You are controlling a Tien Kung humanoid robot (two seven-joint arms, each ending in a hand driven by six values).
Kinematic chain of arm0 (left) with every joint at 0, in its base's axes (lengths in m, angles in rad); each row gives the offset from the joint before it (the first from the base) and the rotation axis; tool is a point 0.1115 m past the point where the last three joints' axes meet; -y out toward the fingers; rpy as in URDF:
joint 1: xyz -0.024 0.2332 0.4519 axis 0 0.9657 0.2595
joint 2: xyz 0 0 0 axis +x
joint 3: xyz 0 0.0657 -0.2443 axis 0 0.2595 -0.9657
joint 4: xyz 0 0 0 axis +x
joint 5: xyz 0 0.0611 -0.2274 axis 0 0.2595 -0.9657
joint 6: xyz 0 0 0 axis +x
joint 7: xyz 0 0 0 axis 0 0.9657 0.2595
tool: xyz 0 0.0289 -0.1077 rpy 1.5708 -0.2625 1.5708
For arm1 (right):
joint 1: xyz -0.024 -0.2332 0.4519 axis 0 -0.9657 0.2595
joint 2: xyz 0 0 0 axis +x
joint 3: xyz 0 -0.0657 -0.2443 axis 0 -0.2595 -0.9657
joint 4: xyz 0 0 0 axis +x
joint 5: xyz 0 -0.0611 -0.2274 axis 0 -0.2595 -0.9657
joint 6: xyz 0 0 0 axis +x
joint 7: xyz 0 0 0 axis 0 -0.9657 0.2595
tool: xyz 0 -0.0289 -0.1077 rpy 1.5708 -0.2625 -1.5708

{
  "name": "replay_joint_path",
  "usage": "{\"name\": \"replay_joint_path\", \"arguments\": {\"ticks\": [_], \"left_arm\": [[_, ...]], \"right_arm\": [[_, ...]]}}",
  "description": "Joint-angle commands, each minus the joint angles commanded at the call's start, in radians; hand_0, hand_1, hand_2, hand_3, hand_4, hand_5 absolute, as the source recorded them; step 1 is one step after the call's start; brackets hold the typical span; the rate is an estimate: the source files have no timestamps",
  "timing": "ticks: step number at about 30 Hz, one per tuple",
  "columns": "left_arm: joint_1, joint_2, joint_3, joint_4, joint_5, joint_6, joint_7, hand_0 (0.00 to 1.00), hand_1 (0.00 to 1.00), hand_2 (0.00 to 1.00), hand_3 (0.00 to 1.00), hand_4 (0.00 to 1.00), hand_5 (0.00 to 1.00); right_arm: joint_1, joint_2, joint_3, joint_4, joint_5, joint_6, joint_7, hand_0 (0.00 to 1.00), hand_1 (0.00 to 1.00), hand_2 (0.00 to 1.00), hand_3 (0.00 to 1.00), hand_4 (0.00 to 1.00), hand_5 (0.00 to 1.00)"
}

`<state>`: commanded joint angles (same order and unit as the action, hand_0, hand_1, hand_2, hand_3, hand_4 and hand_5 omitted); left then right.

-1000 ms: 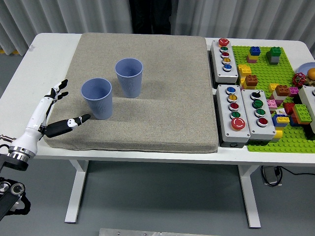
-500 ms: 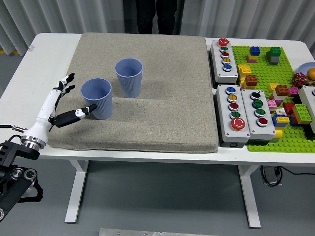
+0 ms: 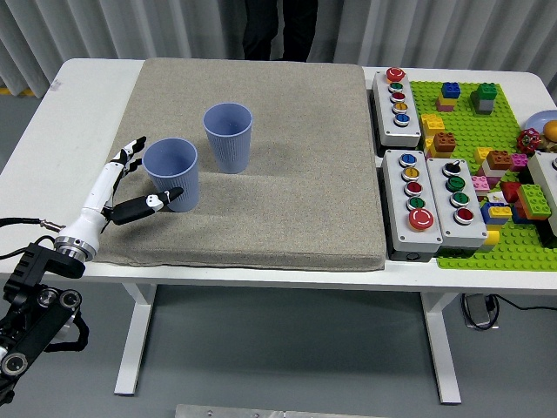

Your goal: Pick cup pour cup place

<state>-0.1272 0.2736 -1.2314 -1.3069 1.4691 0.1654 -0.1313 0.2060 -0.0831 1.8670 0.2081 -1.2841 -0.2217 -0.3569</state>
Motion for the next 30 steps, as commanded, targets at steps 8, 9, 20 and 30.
{"name": "replay_joint_path", "arguments": {"ticks": [8, 9, 20, 30], "left_arm": [[-0.024, -0.012, 0.031, 0.026, -0.051, -0.013, -0.008, 0.894, 0.905, 0.998, 0.998, 0.998, 0.468], [-0.03, -0.016, 0.033, 0.034, -0.057, -0.015, -0.009, 0.894, 0.905, 0.998, 0.998, 0.998, 0.468], [-0.059, -0.032, 0.046, 0.073, -0.123, -0.039, -0.011, 0.896, 0.906, 0.998, 0.998, 0.998, 0.475], [-0.065, -0.039, 0.061, 0.077, -0.162, -0.053, -0.013, 0.896, 0.903, 0.998, 0.998, 0.998, 0.483]], "right_arm": [[0.003, 0.0, -0.002, 0.0, 0.006, -0.001, 0.001, 0.685, 0.638, 0.593, 0.595, 0.002, 0.184], [0.003, 0.0, -0.003, 0.0, 0.007, -0.002, 0.001, 0.685, 0.638, 0.593, 0.595, 0.002, 0.184], [0.003, 0.001, -0.003, 0.0, 0.003, -0.001, -0.002, 0.685, 0.638, 0.591, 0.595, 0.002, 0.182], [0.001, 0.001, -0.003, 0.0, -0.001, 0.0, -0.004, 0.685, 0.638, 0.591, 0.595, 0.002, 0.181]]}}
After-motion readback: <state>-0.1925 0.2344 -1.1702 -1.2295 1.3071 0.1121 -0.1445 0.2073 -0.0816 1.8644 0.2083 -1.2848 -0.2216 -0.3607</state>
